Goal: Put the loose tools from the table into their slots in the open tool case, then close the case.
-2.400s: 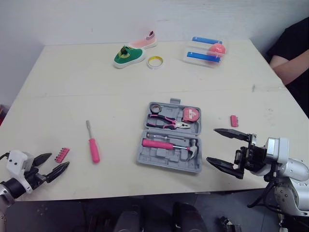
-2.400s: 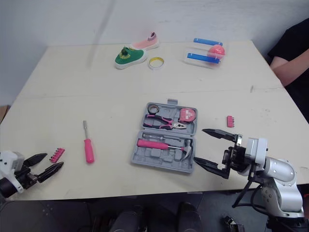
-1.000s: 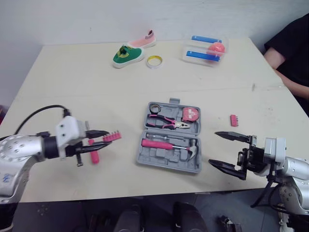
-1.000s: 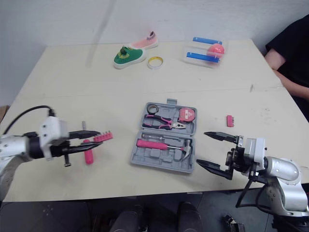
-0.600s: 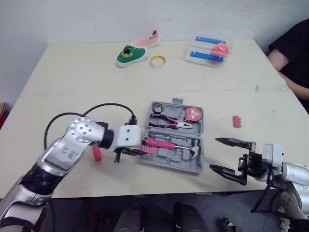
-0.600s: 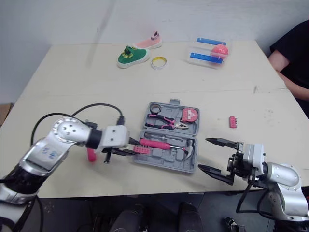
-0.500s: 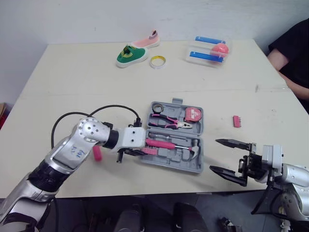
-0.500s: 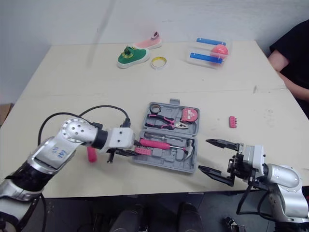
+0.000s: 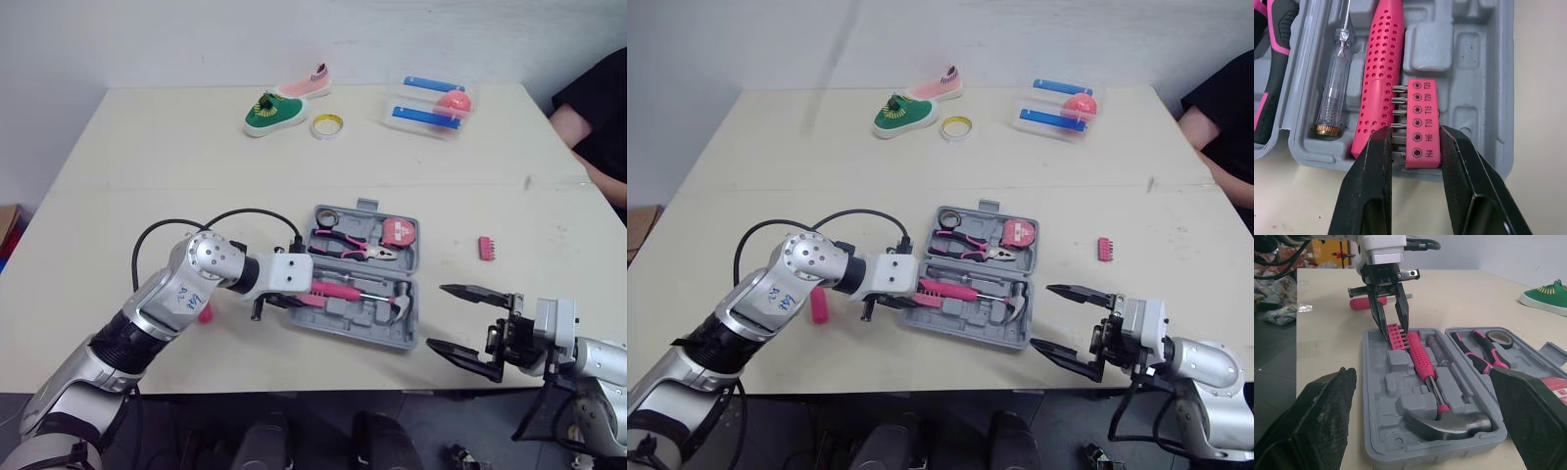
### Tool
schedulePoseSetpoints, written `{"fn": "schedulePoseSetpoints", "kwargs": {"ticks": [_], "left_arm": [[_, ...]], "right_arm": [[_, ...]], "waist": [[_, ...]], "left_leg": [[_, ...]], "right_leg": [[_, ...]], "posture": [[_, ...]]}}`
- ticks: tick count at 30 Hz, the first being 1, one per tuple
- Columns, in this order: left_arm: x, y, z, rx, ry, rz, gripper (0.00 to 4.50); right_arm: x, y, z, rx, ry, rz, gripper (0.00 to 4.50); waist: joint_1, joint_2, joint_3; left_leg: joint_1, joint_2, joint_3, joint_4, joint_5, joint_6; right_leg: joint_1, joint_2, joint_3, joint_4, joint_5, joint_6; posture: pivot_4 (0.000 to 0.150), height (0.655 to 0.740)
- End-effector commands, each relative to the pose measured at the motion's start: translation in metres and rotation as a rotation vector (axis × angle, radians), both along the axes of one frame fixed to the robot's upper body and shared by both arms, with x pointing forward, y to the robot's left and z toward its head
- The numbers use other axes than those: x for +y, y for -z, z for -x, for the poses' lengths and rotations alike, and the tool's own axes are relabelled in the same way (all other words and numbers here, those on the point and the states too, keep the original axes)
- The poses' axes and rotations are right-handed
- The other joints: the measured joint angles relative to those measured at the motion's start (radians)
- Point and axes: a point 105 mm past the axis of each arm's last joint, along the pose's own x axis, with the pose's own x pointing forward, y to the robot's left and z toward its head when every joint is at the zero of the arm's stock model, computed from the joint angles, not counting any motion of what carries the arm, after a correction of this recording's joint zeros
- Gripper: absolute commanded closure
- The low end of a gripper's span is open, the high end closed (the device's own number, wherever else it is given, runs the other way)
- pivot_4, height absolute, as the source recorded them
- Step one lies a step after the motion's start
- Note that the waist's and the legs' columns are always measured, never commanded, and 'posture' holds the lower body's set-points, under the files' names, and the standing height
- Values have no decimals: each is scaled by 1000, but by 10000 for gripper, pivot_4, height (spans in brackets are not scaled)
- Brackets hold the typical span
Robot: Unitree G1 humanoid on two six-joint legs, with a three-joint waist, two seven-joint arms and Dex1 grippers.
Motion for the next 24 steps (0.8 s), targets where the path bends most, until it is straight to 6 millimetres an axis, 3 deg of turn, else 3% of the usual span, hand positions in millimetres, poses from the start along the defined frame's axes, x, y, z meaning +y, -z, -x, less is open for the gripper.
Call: {"fn": "schedulePoseSetpoints", "kwargs": {"ticks": [1, 12, 16, 21, 24], "left_arm": [[-3, 3, 5, 8, 34, -11, 38067], [-6, 7, 1, 7, 8, -22, 38067], [-9, 1, 10, 25, 53, 10, 38067], [-15, -30, 17, -73, 151, 143, 14151], [-7, -45, 21, -89, 165, 214, 14151]], "right_arm": [[-4, -10, 1, -54, 12, -4, 0], [-4, -8, 2, -57, 11, -6, 0], [-4, -7, 2, -54, 8, -7, 0], [-4, -5, 3, -52, 4, -8, 0], [-5, -5, 4, -48, 3, -7, 0]], "waist": [[-1, 0, 0], [1, 0, 0], [1, 0, 0], [-1, 0, 0], [-2, 0, 0]], "left_leg": [[0, 0, 0, 0, 0, 0], [0, 0, 0, 1, 0, 0], [0, 0, 0, 1, 0, 0], [0, 0, 0, 1, 0, 0], [0, 0, 0, 1, 0, 0]], "right_leg": [[0, 0, 0, 0, 0, 0], [0, 0, 0, 0, 0, 0], [0, 0, 0, 1, 0, 0], [0, 0, 0, 1, 0, 0], [0, -1, 0, 1, 0, 0]], "posture": [[1500, 7400], [1500, 7400], [1500, 7400], [1500, 7400], [1500, 7400]]}}
